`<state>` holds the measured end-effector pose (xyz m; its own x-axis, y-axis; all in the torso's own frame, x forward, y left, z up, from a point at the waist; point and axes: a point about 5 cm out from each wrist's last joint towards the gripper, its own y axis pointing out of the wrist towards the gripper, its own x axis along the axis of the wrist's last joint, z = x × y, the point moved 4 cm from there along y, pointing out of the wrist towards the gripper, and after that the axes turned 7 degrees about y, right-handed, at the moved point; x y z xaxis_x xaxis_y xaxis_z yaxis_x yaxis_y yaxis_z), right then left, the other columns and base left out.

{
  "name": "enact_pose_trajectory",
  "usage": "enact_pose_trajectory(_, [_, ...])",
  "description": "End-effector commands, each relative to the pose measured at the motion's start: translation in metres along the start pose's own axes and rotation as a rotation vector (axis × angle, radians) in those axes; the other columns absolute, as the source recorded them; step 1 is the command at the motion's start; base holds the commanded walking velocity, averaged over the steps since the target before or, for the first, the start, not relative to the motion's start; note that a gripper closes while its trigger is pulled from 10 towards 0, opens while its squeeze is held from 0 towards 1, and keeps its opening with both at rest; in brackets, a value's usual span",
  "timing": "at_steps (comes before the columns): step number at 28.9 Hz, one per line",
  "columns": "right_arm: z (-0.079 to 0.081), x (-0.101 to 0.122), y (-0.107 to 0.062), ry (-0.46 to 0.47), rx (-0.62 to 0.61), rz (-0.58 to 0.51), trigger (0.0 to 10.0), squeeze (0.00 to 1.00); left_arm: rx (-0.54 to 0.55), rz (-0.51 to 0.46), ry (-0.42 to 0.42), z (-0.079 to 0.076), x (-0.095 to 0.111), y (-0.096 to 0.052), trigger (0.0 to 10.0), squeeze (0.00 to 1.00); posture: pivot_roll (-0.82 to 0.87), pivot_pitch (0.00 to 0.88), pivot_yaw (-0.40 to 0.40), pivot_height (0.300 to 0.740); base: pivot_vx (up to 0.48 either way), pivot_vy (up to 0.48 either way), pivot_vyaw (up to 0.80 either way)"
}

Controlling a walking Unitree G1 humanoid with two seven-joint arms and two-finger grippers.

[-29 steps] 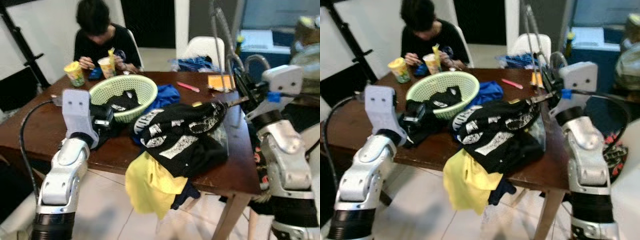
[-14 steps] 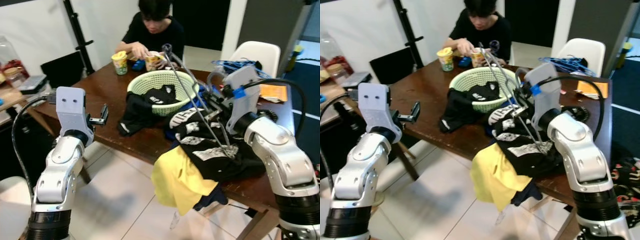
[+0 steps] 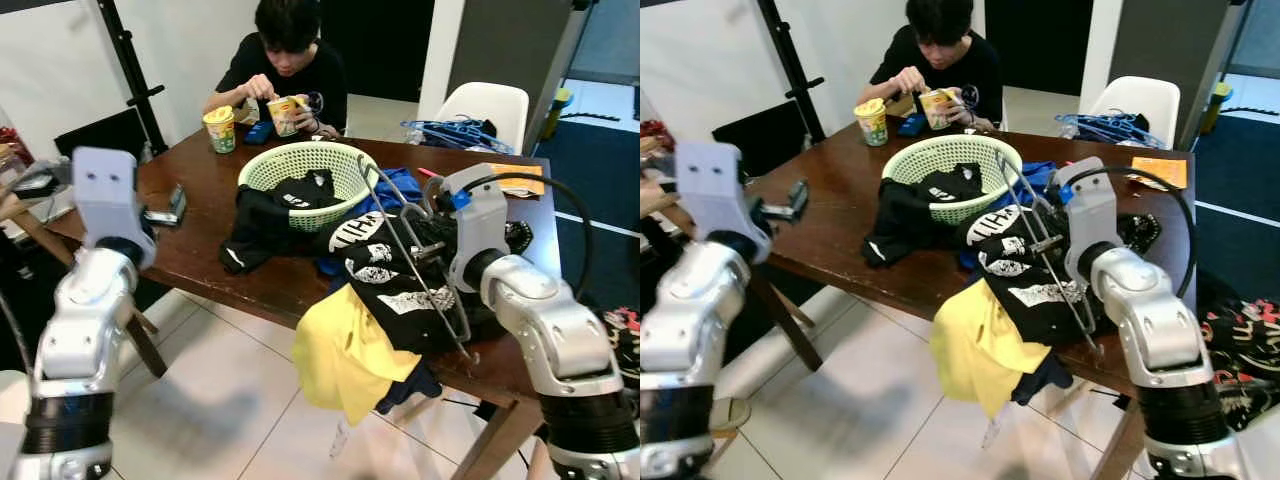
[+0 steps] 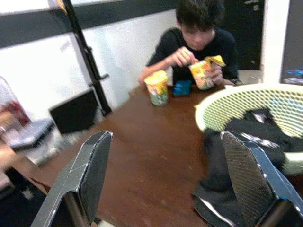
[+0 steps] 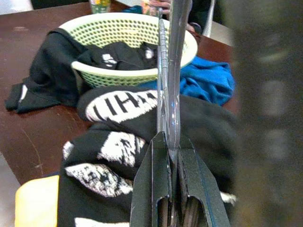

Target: Hang hanger

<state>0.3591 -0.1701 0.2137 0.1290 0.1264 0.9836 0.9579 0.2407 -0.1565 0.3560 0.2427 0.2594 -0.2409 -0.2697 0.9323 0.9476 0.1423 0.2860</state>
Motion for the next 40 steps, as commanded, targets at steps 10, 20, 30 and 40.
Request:
enact_pose_trajectory(10, [0.020,0.018,-0.003,0.147,0.088,-0.111,10.0,0.00,-0.034,-0.002,0.002,-0.008,-0.002,-0.006,10.0,0.00,-0.03,0.000,0.062,0.740,0.032,0.000,-0.08])
enact_pose_trajectory(20, [0.022,0.060,-0.009,0.447,0.155,-0.326,10.0,0.00,-0.027,-0.039,-0.009,0.000,0.010,-0.006,10.0,0.00,-0.02,0.000,0.059,0.740,0.423,0.000,0.00])
enact_pose_trajectory(30, [0.016,0.056,-0.008,0.431,0.108,-0.312,10.0,0.00,-0.050,-0.045,-0.017,-0.007,0.012,-0.007,10.0,0.00,-0.02,0.000,0.061,0.740,0.478,0.000,0.00])
enact_pose_trajectory(40, [0.012,0.057,-0.007,0.447,0.093,-0.316,10.0,0.00,-0.089,-0.034,-0.042,-0.022,0.010,-0.012,10.0,0.00,-0.02,0.000,0.063,0.740,0.480,0.000,-0.30])
